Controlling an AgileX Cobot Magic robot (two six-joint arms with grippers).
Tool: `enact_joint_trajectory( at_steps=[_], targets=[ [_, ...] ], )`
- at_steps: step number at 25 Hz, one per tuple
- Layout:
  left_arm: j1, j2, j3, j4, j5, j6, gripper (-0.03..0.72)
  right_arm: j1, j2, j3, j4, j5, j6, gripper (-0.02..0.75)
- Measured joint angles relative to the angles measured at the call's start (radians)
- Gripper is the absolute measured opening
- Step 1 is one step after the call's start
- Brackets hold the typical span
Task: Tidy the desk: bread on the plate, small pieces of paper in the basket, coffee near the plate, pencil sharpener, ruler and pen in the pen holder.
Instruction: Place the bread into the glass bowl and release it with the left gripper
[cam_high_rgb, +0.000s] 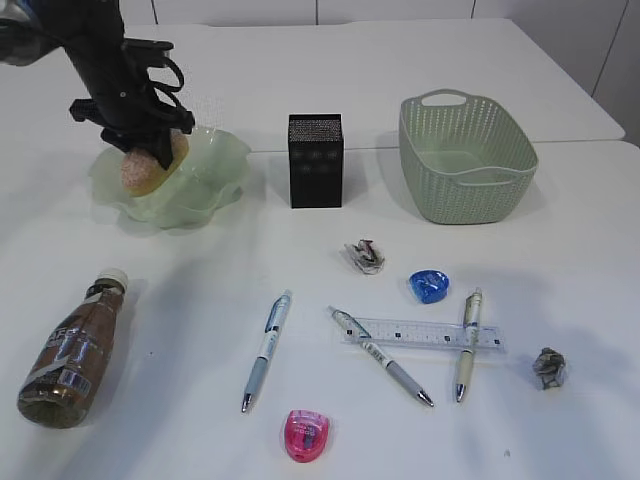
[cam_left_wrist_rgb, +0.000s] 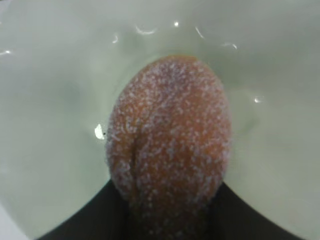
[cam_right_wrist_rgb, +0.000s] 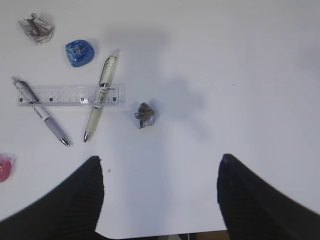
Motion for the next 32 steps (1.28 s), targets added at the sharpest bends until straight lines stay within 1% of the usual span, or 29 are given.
enact_joint_trajectory(
  at_steps=[5,8,11,15,17,22,26,32],
  targets=[
    [0.002,0.033,0.000,-0.005,-0.024,0.000,0.218,0.000,0.000,0.000,0.000,0.018,0.000,0.551],
    [0.002,0.038,0.000,-0.012,-0.036,0.002,0.259,0.000,0.000,0.000,0.000,0.018,0.000,0.551],
    [0.008,0.038,0.000,-0.040,-0.050,0.004,0.340,0.000,0.005,0.000,0.000,0.032,0.000,0.551],
    [0.023,0.038,0.000,-0.082,-0.060,0.006,0.498,0.000,0.036,0.000,0.000,0.066,0.000,0.551],
    [0.032,0.038,0.000,-0.093,-0.064,0.006,0.538,0.000,0.050,0.000,0.000,0.068,0.000,0.551],
    [0.045,0.038,0.000,-0.100,-0.066,0.006,0.558,0.000,0.058,0.000,0.000,0.072,-0.002,0.551],
    [0.045,0.038,0.000,-0.127,-0.073,0.006,0.561,0.000,0.058,0.000,0.000,0.072,-0.002,0.551],
    [0.045,0.038,0.000,-0.130,-0.067,0.006,0.562,0.000,0.058,0.000,0.000,0.072,-0.002,0.551]
  ],
)
